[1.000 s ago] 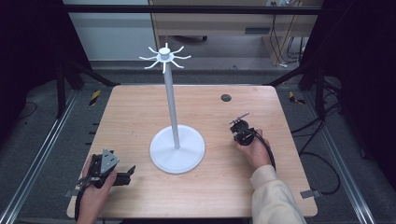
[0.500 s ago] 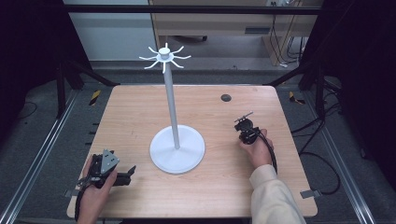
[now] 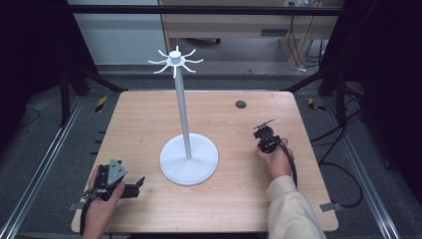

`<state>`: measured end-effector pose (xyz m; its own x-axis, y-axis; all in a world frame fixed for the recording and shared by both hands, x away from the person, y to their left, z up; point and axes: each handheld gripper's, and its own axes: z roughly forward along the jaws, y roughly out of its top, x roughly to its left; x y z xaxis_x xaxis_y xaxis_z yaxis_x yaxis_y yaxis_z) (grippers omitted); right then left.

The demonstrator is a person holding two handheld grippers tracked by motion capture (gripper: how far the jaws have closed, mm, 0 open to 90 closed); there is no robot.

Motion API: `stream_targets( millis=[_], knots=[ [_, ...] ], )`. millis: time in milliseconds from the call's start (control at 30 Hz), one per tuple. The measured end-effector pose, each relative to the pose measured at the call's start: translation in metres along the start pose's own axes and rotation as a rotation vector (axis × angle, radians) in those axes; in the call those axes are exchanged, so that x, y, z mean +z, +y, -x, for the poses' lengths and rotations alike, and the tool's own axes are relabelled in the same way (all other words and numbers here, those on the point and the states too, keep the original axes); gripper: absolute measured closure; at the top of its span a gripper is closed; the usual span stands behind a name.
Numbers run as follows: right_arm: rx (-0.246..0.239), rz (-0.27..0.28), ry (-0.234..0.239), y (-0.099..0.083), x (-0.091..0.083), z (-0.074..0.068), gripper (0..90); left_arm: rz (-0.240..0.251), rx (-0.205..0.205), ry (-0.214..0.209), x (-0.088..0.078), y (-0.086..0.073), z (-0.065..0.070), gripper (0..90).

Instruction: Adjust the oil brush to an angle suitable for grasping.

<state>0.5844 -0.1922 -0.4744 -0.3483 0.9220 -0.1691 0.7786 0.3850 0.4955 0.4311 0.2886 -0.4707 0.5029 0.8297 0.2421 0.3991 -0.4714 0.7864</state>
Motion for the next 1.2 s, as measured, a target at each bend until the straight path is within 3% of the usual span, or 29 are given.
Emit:
stream_targets(
  millis=[167,533,900,1200],
  knots=[
    [0.050,0.009,0.068,-0.007,-0.015,0.006,90.0,0.000,-0.002,-0.002,-0.001,0.000,0.000,2.7],
    [0.097,-0.042,0.105,-0.028,-0.038,0.019,84.8,0.003,-0.009,0.002,-0.002,0.000,-0.001,2.7],
    [0.083,-0.114,0.122,-0.040,-0.045,0.023,69.8,0.001,-0.005,0.001,-0.001,0.000,-0.002,2.7],
    [0.054,-0.171,0.141,-0.041,-0.040,0.019,65.2,-0.003,0.001,-0.002,-0.001,0.000,-0.001,2.7]
  ],
)
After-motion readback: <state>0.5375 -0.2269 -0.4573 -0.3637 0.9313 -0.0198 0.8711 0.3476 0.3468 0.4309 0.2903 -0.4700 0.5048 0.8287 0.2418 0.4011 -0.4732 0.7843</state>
